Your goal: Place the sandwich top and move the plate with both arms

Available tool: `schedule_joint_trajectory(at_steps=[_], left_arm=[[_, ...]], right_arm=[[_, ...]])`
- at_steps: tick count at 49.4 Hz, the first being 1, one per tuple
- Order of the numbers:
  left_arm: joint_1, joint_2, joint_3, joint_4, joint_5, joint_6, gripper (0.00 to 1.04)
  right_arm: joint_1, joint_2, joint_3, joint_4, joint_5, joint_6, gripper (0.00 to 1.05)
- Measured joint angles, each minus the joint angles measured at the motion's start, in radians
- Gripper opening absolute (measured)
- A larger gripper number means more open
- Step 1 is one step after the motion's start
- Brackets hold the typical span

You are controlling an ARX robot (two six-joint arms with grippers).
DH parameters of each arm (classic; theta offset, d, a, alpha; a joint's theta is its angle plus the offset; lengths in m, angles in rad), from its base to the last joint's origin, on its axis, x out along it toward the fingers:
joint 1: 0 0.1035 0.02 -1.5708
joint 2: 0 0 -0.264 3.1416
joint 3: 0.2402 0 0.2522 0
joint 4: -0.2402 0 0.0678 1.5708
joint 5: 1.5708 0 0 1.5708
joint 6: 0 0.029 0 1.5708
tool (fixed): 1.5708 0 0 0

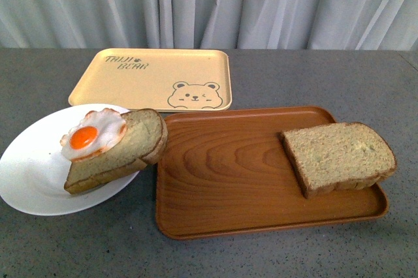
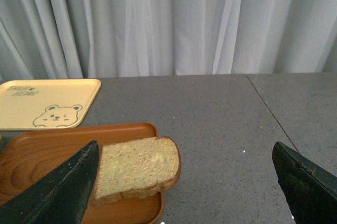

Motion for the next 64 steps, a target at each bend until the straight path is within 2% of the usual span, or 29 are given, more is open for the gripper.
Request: schedule_joint_trajectory(at_steps=[40,43,45,50,55,64], left_arm=[[0.000,0.000,0.000,0.000,0.000,0.000,0.96],[0.000,0.000,0.000,0.000,0.000,0.000,0.96],[0.000,0.000,0.000,0.000,-0.001,0.000,0.96],[0.000,0.000,0.000,0.000,0.000,0.000,0.96],[0.000,0.000,0.000,0.000,0.000,0.000,0.96],[0.000,0.000,0.000,0.000,0.000,0.000,0.96]], right_arm=[[0.000,0.000,0.000,0.000,0.000,0.000,0.96],[0.019,0.106,0.062,-0.155,0.109,0.030,0.96],[0.005,0.193,0.090,-0.186,0.127,0.032,0.96],[-0.075,0.433,0.126,-0.077,0.073,0.032,0.96],[-0.168,0.683,0.177,0.107,-0.025,0.037,0.96],[-0.248,1.127,0.293,0.347,-0.163,0.085,0.96]])
